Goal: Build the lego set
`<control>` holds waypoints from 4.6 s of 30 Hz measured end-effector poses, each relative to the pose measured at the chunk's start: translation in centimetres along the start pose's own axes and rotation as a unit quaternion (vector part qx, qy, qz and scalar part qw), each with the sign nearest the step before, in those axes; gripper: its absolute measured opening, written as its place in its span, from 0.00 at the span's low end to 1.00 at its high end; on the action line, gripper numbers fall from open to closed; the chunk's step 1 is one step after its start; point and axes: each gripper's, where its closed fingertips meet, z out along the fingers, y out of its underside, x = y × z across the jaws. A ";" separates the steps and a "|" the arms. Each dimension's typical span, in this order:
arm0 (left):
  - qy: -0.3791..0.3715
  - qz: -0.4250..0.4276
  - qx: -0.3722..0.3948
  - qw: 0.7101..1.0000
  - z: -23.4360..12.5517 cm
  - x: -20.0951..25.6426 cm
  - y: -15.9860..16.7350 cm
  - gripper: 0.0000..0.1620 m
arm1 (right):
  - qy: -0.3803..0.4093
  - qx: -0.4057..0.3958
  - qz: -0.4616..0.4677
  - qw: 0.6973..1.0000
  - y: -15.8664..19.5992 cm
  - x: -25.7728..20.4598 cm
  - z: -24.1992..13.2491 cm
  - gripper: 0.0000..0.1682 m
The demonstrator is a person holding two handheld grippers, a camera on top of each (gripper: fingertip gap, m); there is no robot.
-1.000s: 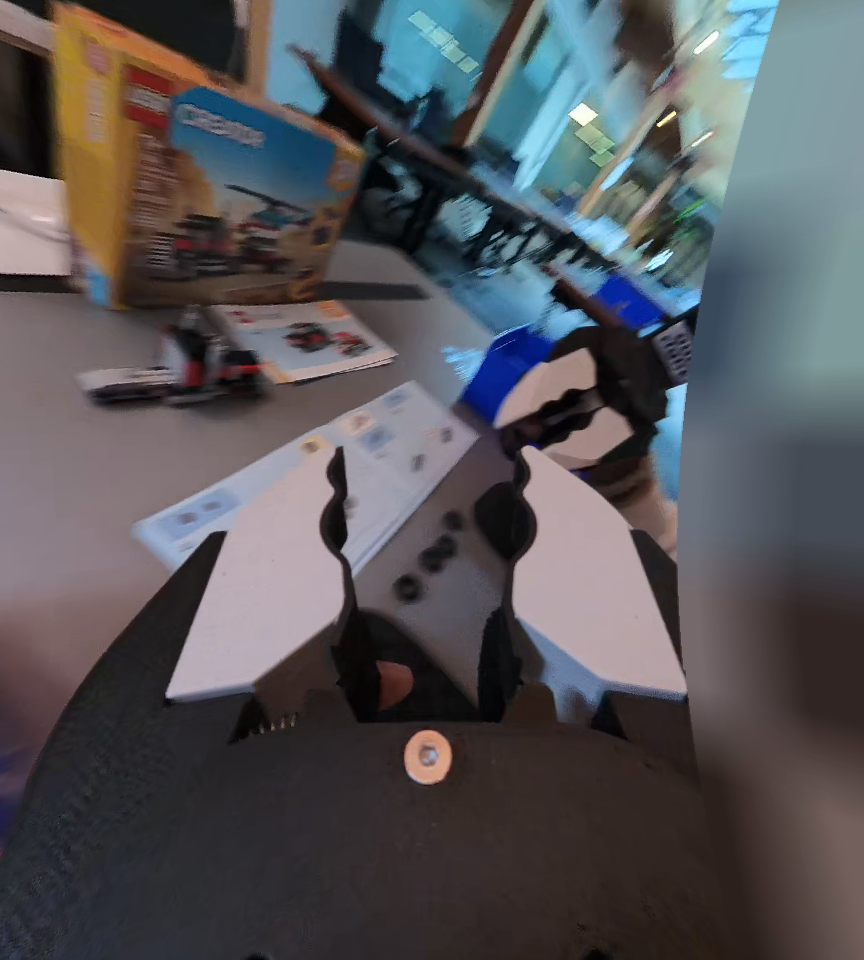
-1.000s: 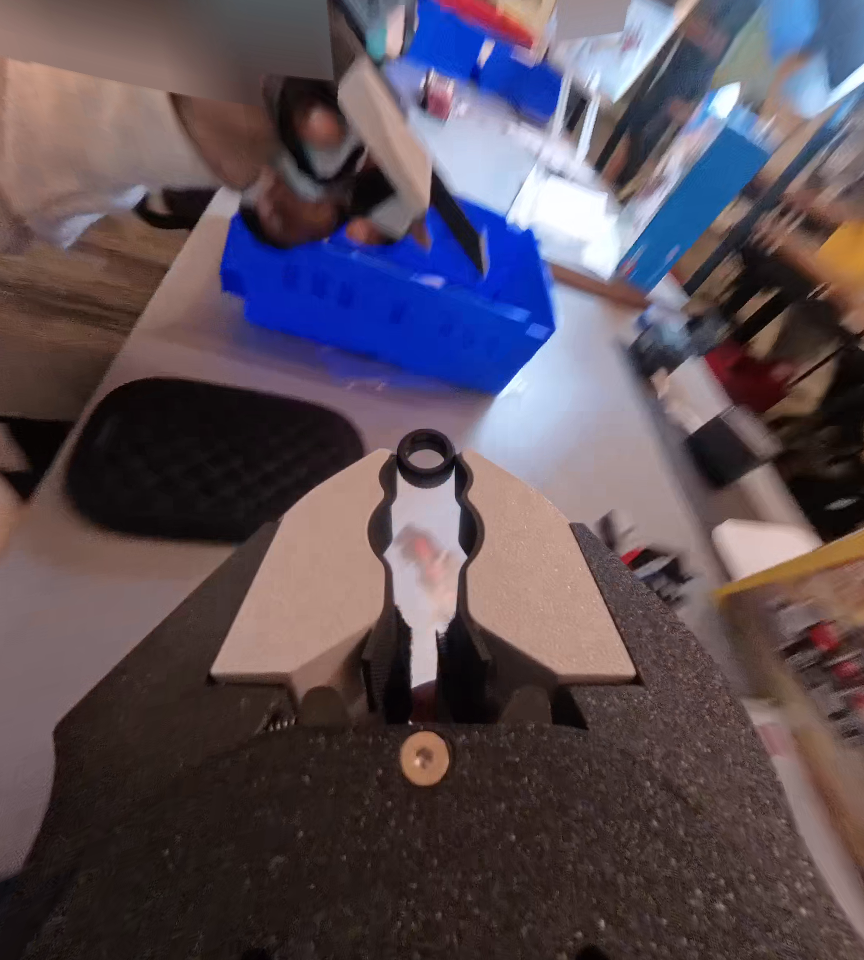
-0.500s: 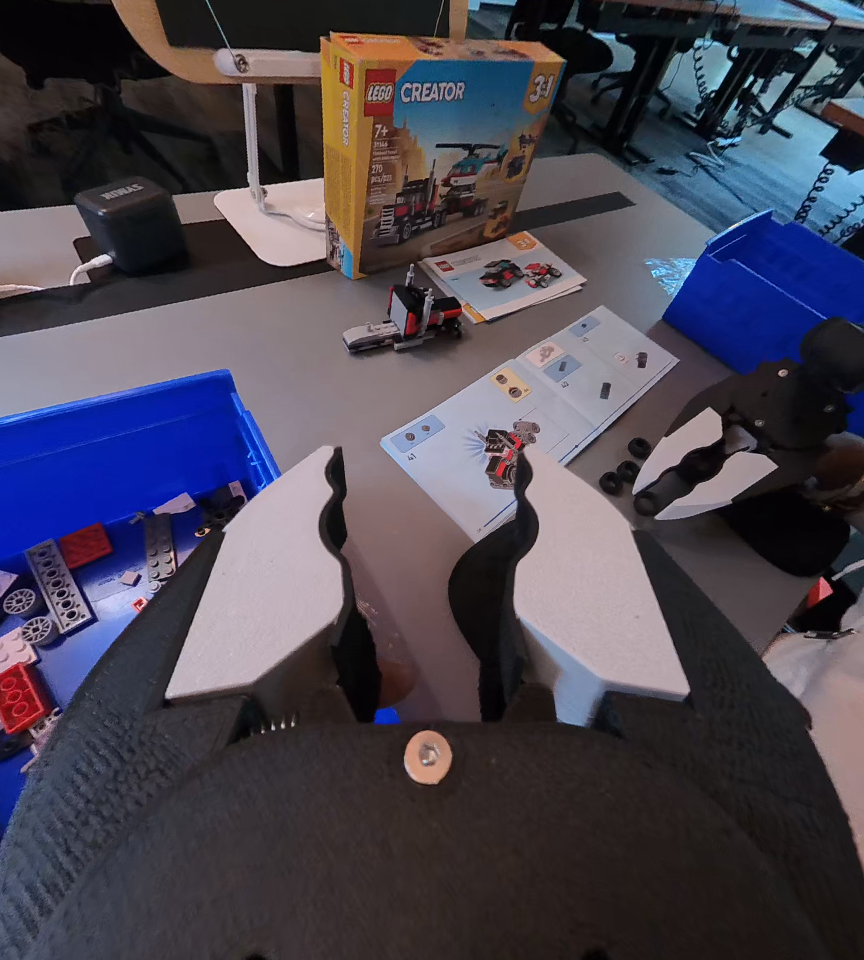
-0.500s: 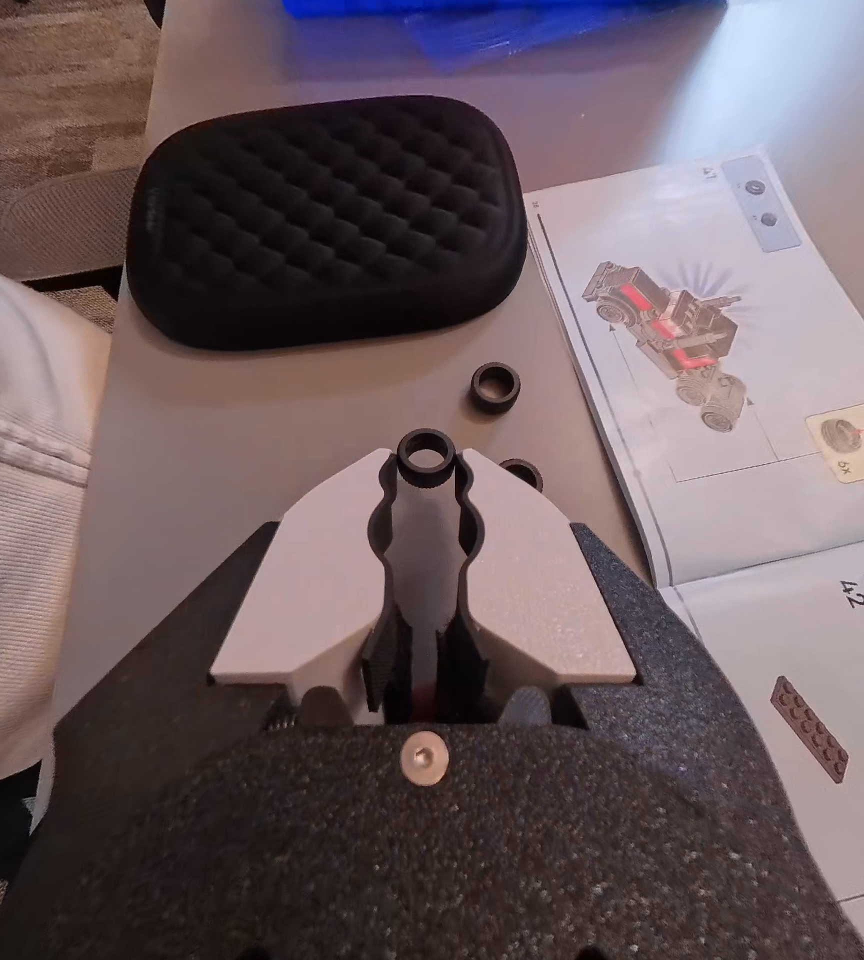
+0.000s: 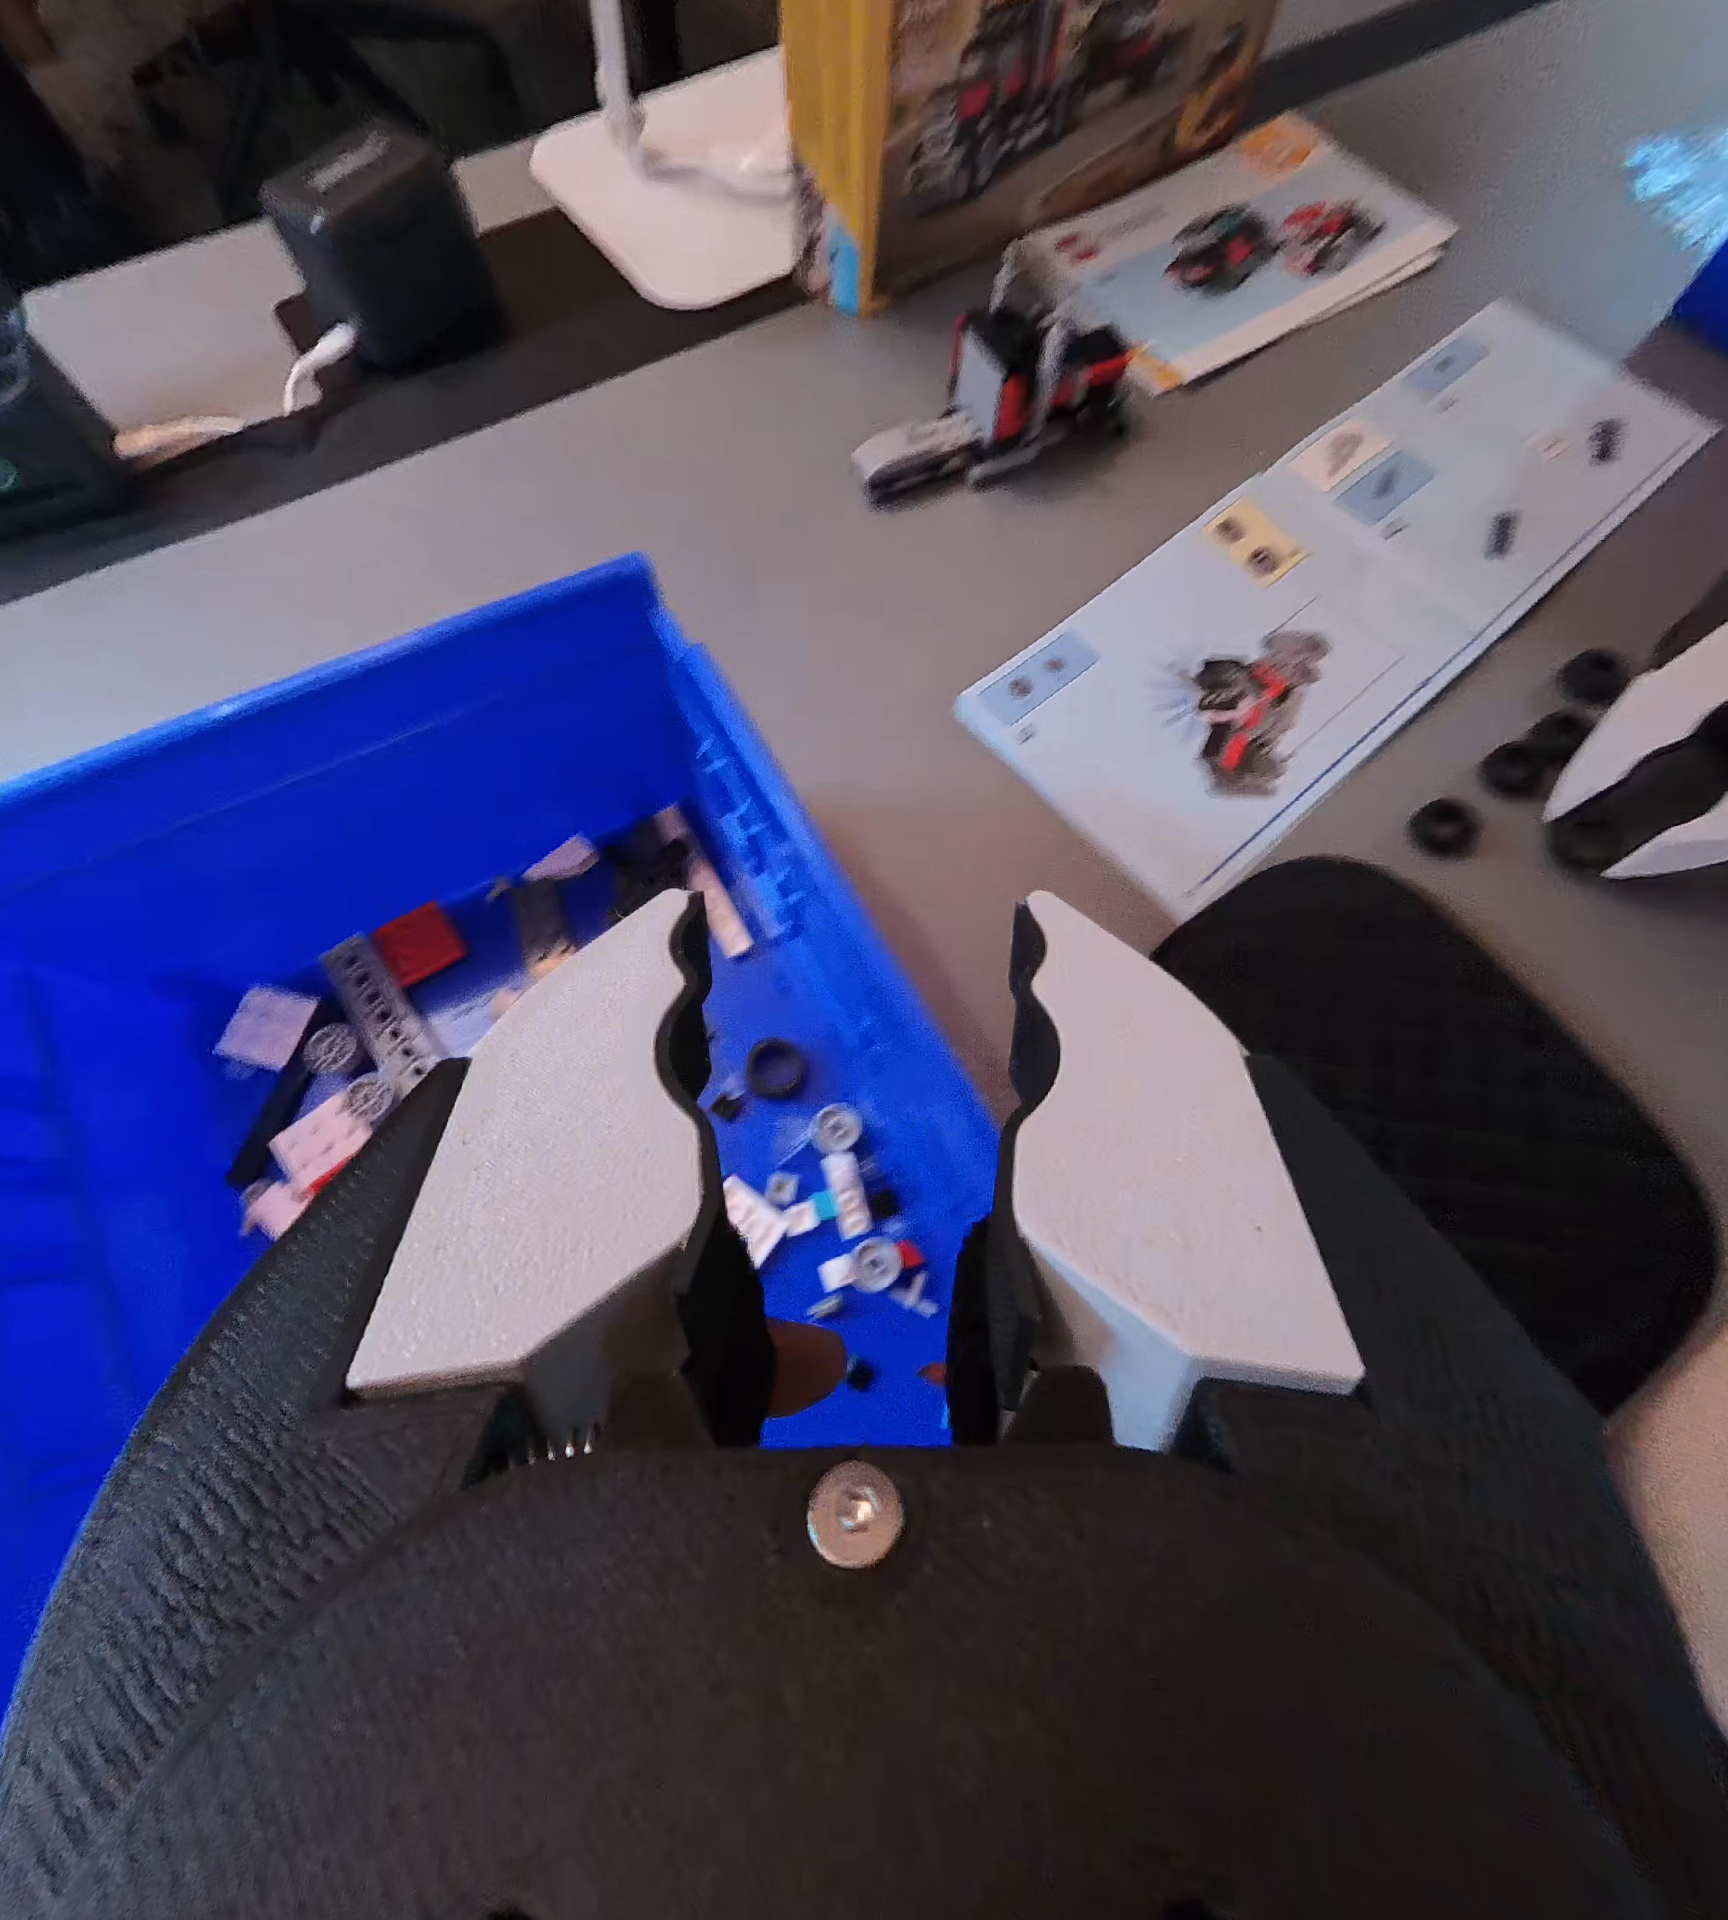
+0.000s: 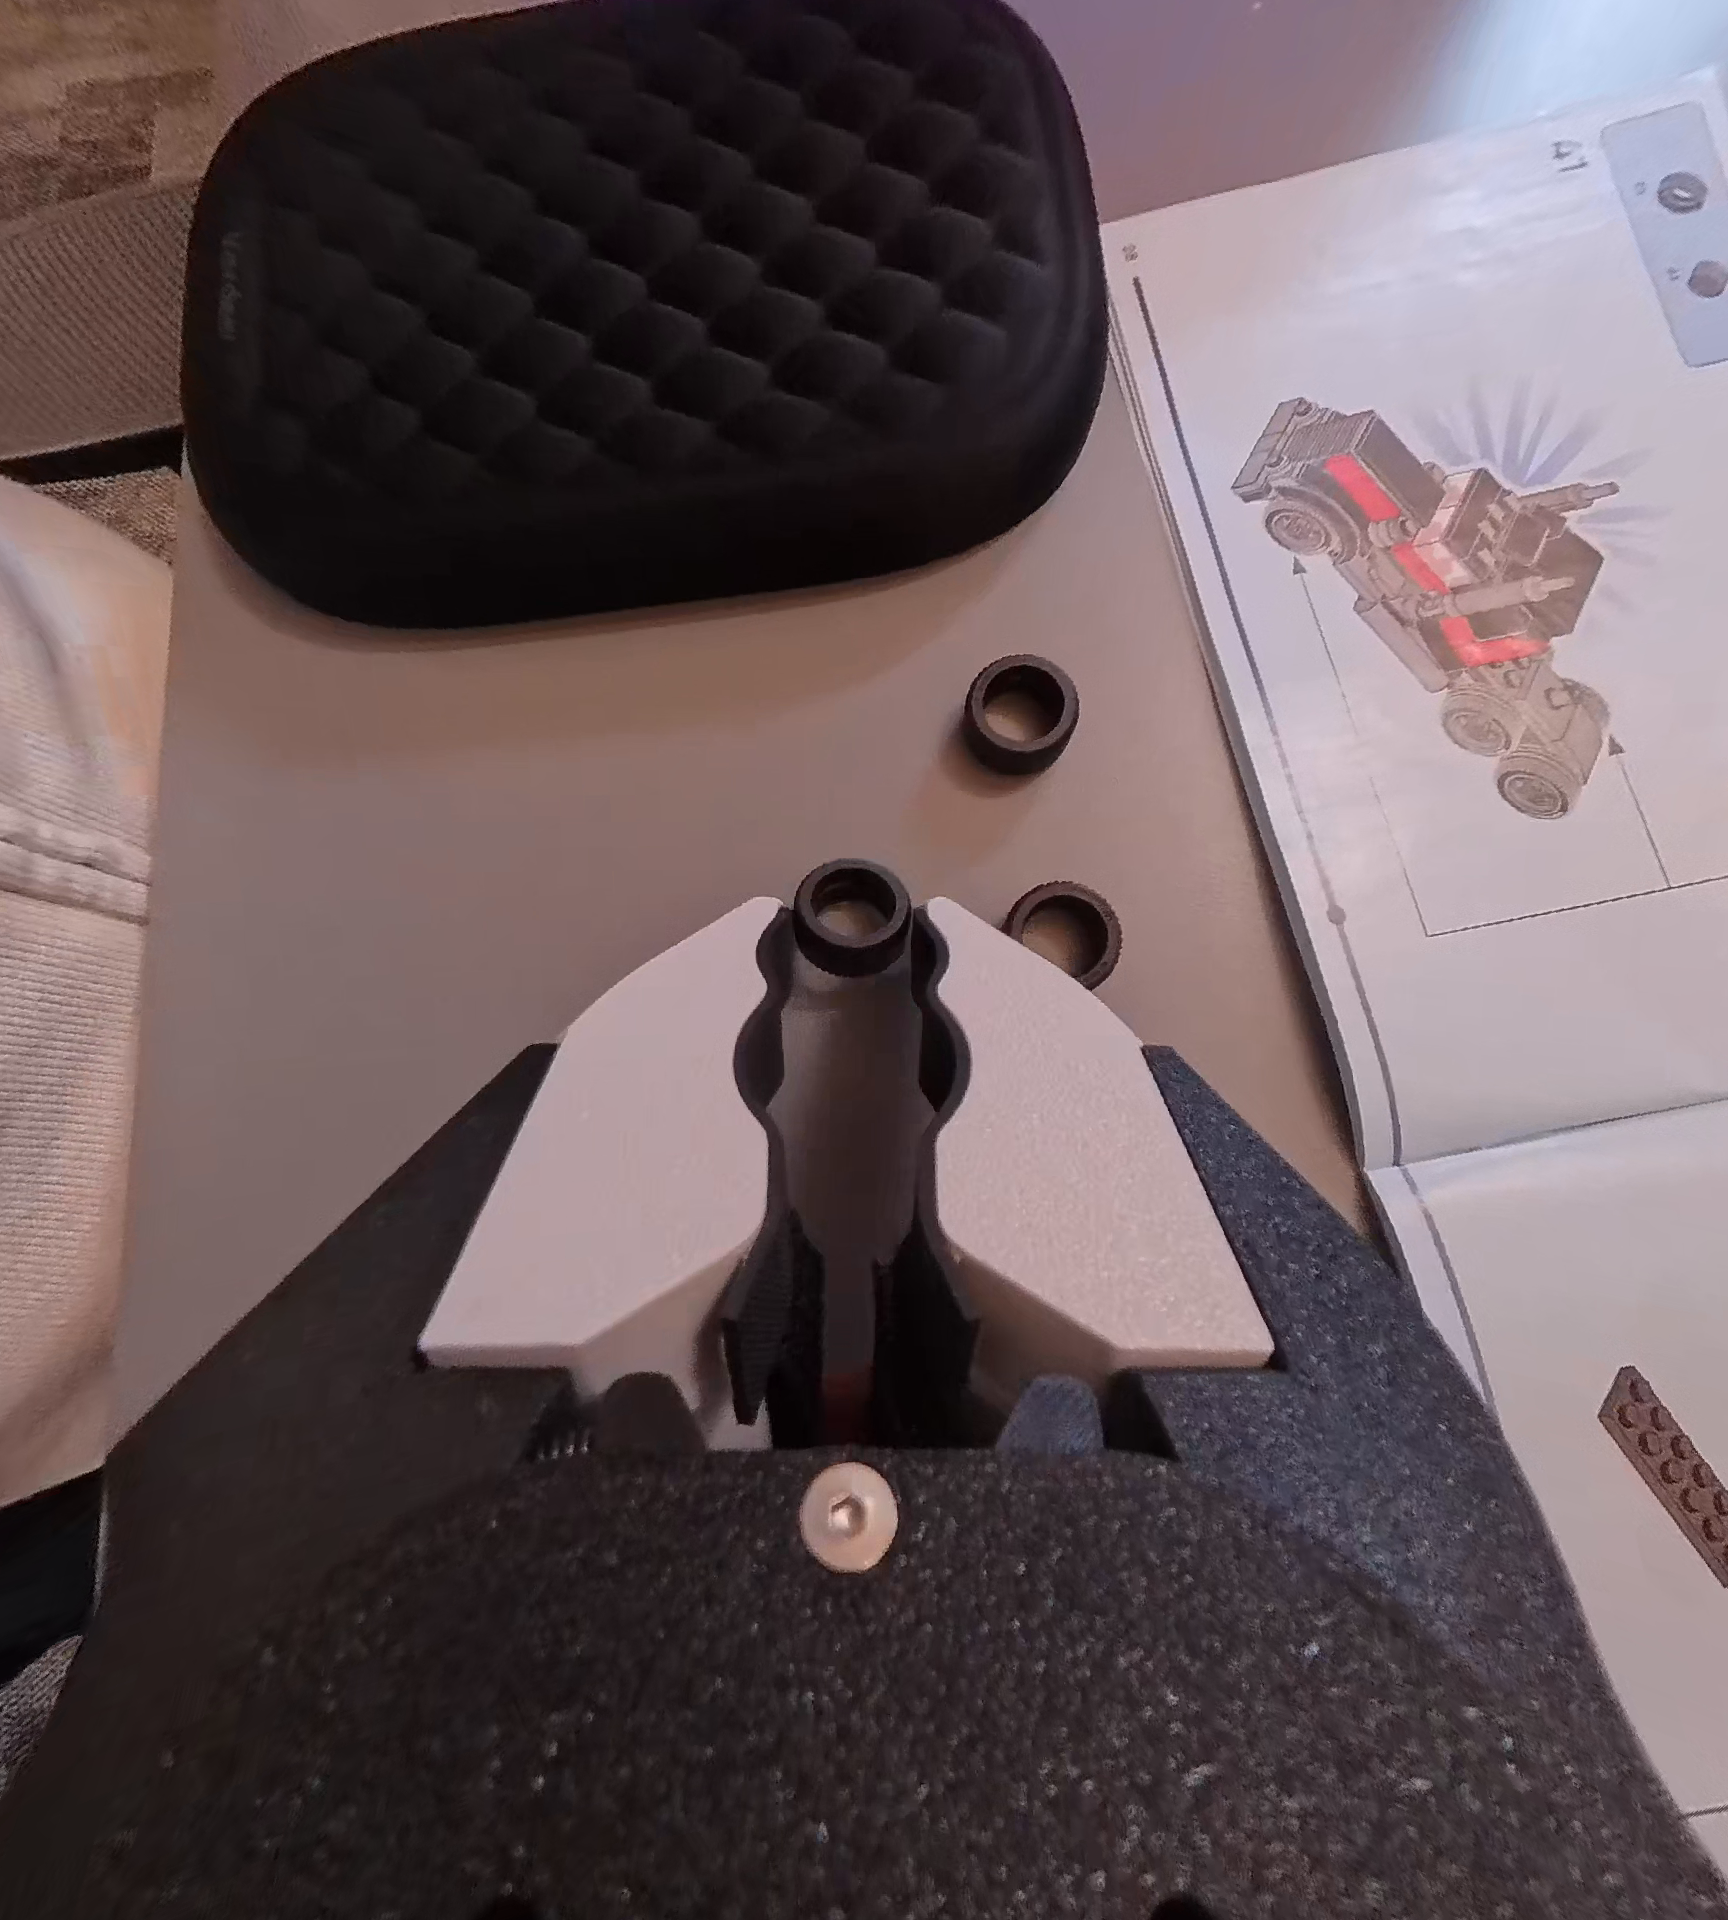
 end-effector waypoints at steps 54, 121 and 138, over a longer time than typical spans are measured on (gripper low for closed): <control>0.238 -0.128 0.362 0.892 -11.5 -0.6 -10.6 0.12 | 0.098 0.268 -0.105 0.953 -9.3 3.6 -8.5 0.14; -0.136 0.004 -0.162 0.977 -10.5 -6.0 12.7 0.29 | 0.065 -0.041 0.065 0.995 -1.1 6.7 -1.5 0.19; -0.194 -0.065 -0.332 0.921 -7.0 -9.6 19.0 0.12 | 0.134 0.019 0.072 0.988 -2.2 8.0 -4.6 0.18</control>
